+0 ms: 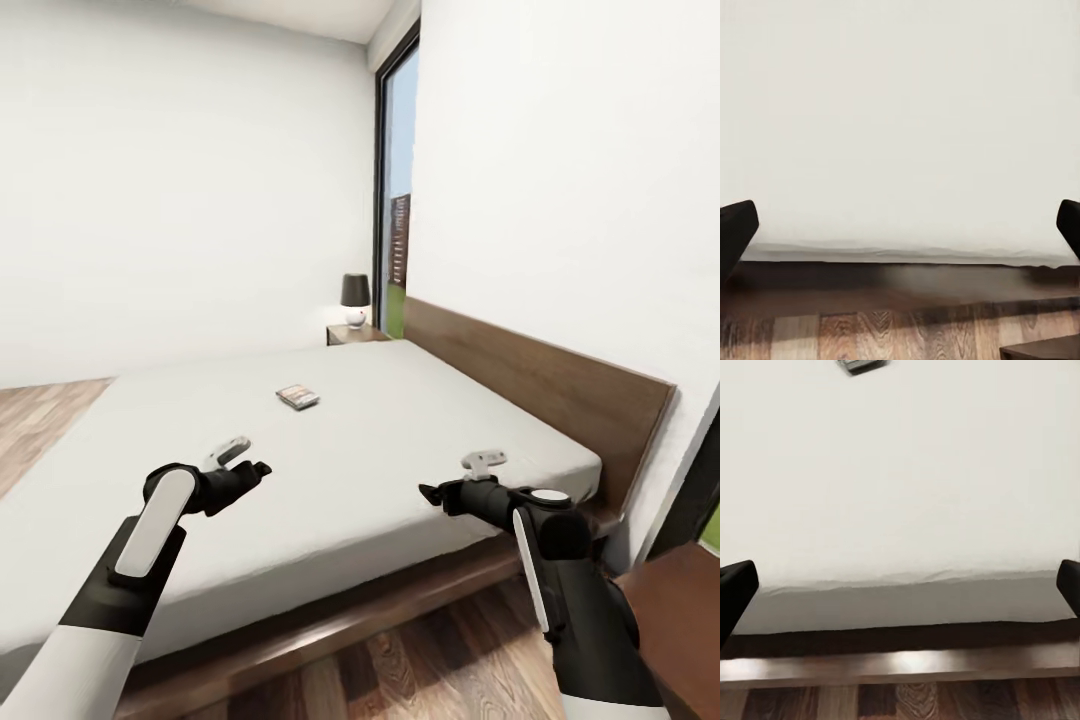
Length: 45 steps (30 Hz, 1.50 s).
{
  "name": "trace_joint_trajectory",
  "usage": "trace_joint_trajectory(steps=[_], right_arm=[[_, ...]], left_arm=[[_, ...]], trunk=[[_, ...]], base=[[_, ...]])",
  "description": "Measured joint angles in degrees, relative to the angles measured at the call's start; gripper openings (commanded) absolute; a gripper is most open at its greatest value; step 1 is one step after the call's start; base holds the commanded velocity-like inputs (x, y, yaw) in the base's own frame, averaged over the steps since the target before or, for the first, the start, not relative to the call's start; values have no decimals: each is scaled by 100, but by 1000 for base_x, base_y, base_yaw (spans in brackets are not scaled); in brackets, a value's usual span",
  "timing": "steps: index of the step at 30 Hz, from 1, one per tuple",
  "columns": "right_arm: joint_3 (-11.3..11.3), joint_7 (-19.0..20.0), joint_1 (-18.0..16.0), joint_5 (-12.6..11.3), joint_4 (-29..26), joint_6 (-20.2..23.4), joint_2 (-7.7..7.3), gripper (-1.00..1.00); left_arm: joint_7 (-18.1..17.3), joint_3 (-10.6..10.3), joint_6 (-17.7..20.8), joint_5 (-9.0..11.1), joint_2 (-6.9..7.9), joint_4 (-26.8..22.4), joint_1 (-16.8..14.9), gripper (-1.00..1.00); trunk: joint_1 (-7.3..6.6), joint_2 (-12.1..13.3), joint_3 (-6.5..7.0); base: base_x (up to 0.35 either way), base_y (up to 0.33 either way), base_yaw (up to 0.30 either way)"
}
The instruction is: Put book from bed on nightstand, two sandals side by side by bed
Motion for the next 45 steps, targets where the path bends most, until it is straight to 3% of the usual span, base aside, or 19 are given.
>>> trace_joint_trajectory(steps=[12, 33, 45], right_arm=[[0, 0, 0, 0, 0, -1, -2, 100], [0, 0, 2, 0, 0, -4, 0, 100], [-17, -8, 18, 0, -2, -50, 0, 100]], left_arm=[[7, 7, -2, 0, -3, 0, 5, 100], [5, 9, -1, 2, -5, 0, 5, 100], [16, 2, -5, -19, -8, 3, 4, 100]], trunk=[[1, 0, 0], [1, 0, 0], [1, 0, 0]], base=[[271, -137, 287], [69, -56, 284], [229, -217, 58]])
